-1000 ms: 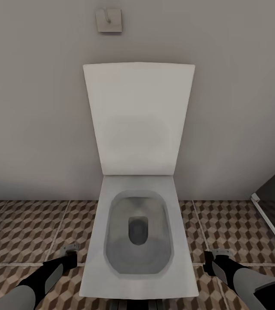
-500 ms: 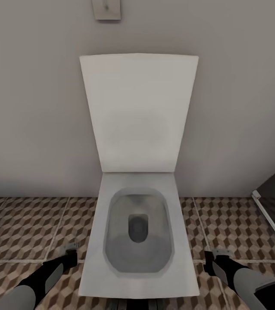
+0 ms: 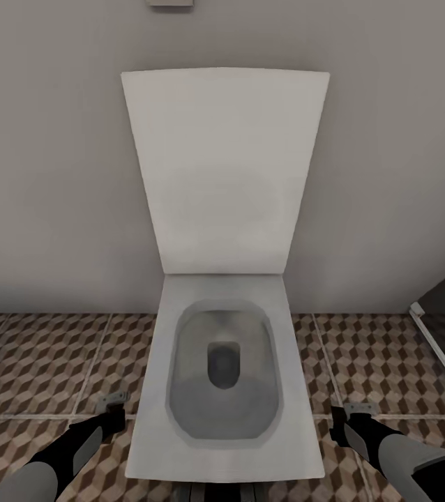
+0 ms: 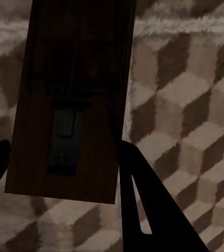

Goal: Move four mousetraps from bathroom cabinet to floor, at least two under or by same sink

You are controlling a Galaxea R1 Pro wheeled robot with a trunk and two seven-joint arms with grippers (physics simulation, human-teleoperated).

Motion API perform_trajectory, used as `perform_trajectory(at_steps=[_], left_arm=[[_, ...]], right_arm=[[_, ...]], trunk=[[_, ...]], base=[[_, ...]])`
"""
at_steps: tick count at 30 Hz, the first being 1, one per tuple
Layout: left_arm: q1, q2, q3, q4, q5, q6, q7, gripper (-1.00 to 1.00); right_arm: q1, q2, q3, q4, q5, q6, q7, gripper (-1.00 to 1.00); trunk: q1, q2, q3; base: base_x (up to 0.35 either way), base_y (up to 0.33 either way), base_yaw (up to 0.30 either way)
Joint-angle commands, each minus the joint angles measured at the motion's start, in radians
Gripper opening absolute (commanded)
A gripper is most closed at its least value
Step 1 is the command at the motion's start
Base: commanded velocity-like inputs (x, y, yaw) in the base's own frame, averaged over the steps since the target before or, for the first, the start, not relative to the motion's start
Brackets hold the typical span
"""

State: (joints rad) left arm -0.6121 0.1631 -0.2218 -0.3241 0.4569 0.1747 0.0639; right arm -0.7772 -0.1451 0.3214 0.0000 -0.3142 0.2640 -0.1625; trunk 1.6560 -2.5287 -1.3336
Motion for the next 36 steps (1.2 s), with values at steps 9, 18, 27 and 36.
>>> perform_trajectory(at_steps=[9,18,27,36], left_arm=[[0.0,0.001,-0.008,-0.003,0.009,0.005,0.007,-1.0],[0.0,0.001,-0.008,-0.003,0.009,0.005,0.007,-1.0],[0.0,0.001,-0.008,-0.003,0.009,0.005,0.007,-1.0],[0.0,0.001,-0.008,-0.003,0.009,0.005,0.007,-1.0]], right_arm=[[-0.001,0.001,0.008,0.0,-0.013,0.003,-0.003,-1.0],[-0.001,0.001,0.008,0.0,-0.013,0.003,-0.003,-1.0],[-0.001,0.004,0.008,0.0,-0.012,-0.022,0.003,-1.0],[0.016,0.006,0.008,0.006,-0.013,-0.179,0.004,-1.0]], trunk=[[0.003,-0.002,-0.032],[0.005,-0.003,-0.043],[0.005,-0.003,-0.043],[0.005,-0.003,-0.043]], base=[[0.0,0.0,0.0],[0.0,0.0,0.0],[0.0,0.0,0.0],[0.0,0.0,0.0]])
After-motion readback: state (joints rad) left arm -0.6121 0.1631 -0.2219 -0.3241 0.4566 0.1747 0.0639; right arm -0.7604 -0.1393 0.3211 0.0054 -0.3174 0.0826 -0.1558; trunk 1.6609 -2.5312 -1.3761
